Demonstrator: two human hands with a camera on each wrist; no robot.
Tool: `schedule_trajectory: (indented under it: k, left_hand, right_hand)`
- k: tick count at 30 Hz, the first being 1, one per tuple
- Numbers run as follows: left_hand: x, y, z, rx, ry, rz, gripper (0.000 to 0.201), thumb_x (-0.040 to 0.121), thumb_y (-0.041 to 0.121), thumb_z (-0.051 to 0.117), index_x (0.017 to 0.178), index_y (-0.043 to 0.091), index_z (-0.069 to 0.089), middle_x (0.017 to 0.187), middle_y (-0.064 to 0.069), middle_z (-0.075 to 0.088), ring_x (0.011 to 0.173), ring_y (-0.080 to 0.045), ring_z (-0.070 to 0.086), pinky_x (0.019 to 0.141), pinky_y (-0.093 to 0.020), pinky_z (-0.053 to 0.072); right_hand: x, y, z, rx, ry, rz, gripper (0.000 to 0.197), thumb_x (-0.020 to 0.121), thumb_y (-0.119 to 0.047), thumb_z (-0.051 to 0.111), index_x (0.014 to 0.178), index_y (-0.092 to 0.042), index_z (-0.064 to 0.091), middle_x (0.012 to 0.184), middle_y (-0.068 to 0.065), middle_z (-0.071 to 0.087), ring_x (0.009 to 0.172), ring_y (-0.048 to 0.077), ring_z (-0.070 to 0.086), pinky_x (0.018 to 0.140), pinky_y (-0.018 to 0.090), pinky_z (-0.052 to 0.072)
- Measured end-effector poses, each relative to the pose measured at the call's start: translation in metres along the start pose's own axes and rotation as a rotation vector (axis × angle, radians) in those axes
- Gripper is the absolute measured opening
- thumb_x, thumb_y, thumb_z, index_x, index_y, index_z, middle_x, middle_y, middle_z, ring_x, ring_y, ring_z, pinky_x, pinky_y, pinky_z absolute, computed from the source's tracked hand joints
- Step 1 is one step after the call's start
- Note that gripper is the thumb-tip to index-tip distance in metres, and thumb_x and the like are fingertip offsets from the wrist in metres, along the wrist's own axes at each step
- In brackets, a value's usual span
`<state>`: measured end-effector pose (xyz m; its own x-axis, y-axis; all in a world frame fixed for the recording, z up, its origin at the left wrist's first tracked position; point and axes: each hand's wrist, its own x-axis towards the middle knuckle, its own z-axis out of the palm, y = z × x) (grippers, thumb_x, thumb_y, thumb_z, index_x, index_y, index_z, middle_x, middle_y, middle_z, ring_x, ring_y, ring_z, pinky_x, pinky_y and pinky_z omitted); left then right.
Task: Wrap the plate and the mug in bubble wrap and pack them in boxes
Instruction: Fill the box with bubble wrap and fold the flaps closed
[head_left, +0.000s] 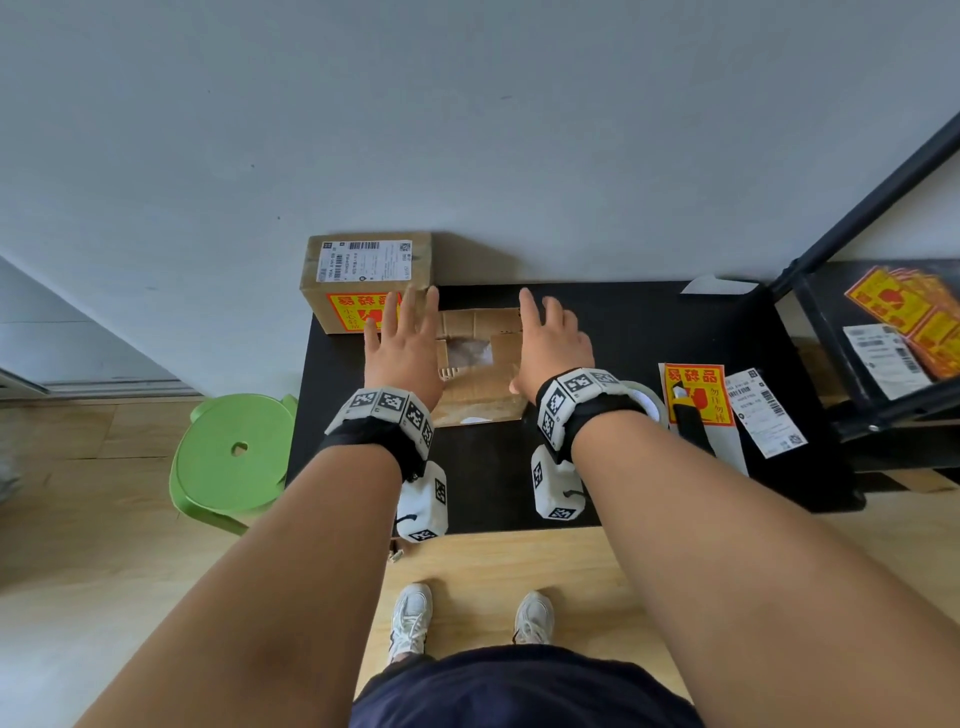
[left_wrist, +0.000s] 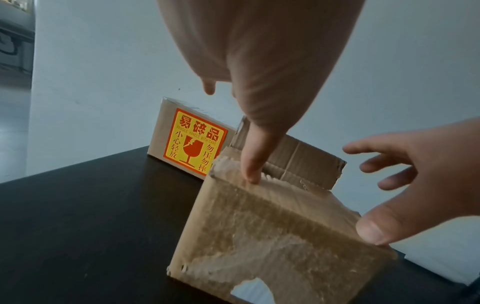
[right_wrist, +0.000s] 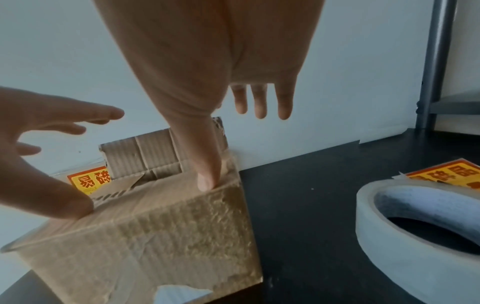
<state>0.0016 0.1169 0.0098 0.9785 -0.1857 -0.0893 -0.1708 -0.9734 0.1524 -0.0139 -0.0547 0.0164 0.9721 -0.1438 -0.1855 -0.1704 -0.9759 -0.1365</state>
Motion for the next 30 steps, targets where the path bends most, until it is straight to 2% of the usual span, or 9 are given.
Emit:
schedule_trajectory:
  k: [3, 5, 7, 10, 15, 18, 20, 25, 30]
  left_hand:
    - [0.003, 0.002, -0.001, -0.002, -0.043, 0.023, 0.099, 0.085, 0.02, 0.07, 0.154, 0.02, 0.0, 0.16, -0.002, 0.011, 0.149, -0.023, 0.0, 0.119, -0.049, 0.003]
    - [0.002, 0.002, 0.001, 0.003, -0.006, 0.045, 0.085, 0.083, 0.019, 0.071, 0.15, 0.02, 0.019, 0.152, -0.003, 0.029, 0.146, -0.024, 0.015, 0.12, -0.047, 0.012]
    - [-0.001, 0.0, 0.004, -0.011, 0.029, 0.043, 0.061, 0.084, 0.021, 0.069, 0.138, 0.022, 0.042, 0.142, -0.001, 0.041, 0.139, -0.023, 0.026, 0.117, -0.044, 0.019]
    - [-0.007, 0.0, 0.008, -0.022, 0.014, 0.045, 0.036, 0.09, 0.019, 0.061, 0.125, 0.027, 0.058, 0.136, 0.002, 0.046, 0.135, -0.021, 0.031, 0.116, -0.042, 0.02]
    - [-0.016, -0.002, 0.025, -0.082, -0.088, 0.063, 0.041, 0.096, 0.016, 0.047, 0.137, 0.022, 0.047, 0.148, 0.003, 0.036, 0.138, -0.02, 0.027, 0.11, -0.037, 0.033]
    - [-0.022, 0.004, 0.029, -0.119, -0.158, 0.015, 0.051, 0.101, 0.027, 0.038, 0.149, 0.014, 0.027, 0.159, -0.001, 0.016, 0.148, -0.018, 0.006, 0.117, -0.036, 0.024]
    - [-0.023, 0.006, 0.026, -0.112, -0.193, 0.024, 0.054, 0.103, 0.027, 0.034, 0.152, 0.012, 0.017, 0.161, -0.003, 0.006, 0.148, -0.019, -0.001, 0.119, -0.042, 0.017]
    - [-0.007, 0.001, 0.014, 0.041, -0.308, 0.08, 0.067, 0.097, 0.006, 0.035, 0.155, 0.018, 0.004, 0.162, 0.004, -0.007, 0.149, -0.018, -0.009, 0.119, -0.051, 0.002]
    - [0.002, 0.003, 0.013, 0.064, -0.337, 0.126, 0.073, 0.092, 0.0, 0.037, 0.155, 0.016, 0.003, 0.162, 0.002, -0.008, 0.149, -0.018, -0.009, 0.12, -0.048, 0.002]
  right_hand:
    - [0.006, 0.0, -0.004, 0.0, -0.096, -0.051, 0.105, 0.08, -0.015, 0.073, 0.154, -0.021, -0.001, 0.161, 0.005, 0.008, 0.147, 0.03, 0.011, 0.116, 0.049, 0.024]
    - [0.006, -0.004, -0.006, 0.018, -0.134, -0.078, 0.089, 0.083, -0.011, 0.068, 0.152, -0.017, 0.012, 0.156, 0.007, 0.022, 0.142, 0.031, 0.024, 0.111, 0.048, 0.032]
    - [0.004, -0.008, -0.008, 0.082, -0.169, -0.06, 0.061, 0.084, -0.005, 0.06, 0.138, -0.014, 0.033, 0.137, 0.01, 0.039, 0.124, 0.033, 0.046, 0.097, 0.046, 0.044]
    - [0.0, -0.008, -0.011, 0.121, -0.227, -0.036, 0.039, 0.085, -0.003, 0.052, 0.123, -0.012, 0.046, 0.124, 0.01, 0.04, 0.109, 0.031, 0.052, 0.09, 0.046, 0.05]
    - [0.0, -0.005, -0.012, 0.111, -0.265, -0.106, 0.049, 0.084, 0.001, 0.051, 0.132, -0.009, 0.047, 0.153, 0.004, 0.027, 0.138, 0.024, 0.031, 0.105, 0.042, 0.04]
    - [-0.002, -0.005, -0.012, 0.191, -0.303, -0.058, 0.044, 0.084, 0.002, 0.048, 0.126, -0.011, 0.042, 0.128, 0.008, 0.049, 0.108, 0.026, 0.055, 0.081, 0.036, 0.046]
    - [-0.002, -0.005, -0.011, 0.209, -0.297, -0.034, 0.036, 0.083, 0.002, 0.048, 0.116, -0.012, 0.043, 0.111, 0.008, 0.052, 0.084, 0.024, 0.055, 0.068, 0.034, 0.043]
    - [-0.004, -0.005, -0.004, 0.232, -0.236, -0.004, 0.034, 0.085, -0.01, 0.061, 0.115, -0.017, 0.047, 0.12, 0.005, 0.042, 0.09, 0.026, 0.057, 0.073, 0.034, 0.045]
    - [-0.007, -0.002, 0.009, 0.312, -0.192, 0.042, 0.041, 0.084, -0.014, 0.064, 0.12, -0.029, 0.051, 0.12, 0.001, 0.039, 0.087, 0.022, 0.056, 0.072, 0.033, 0.047]
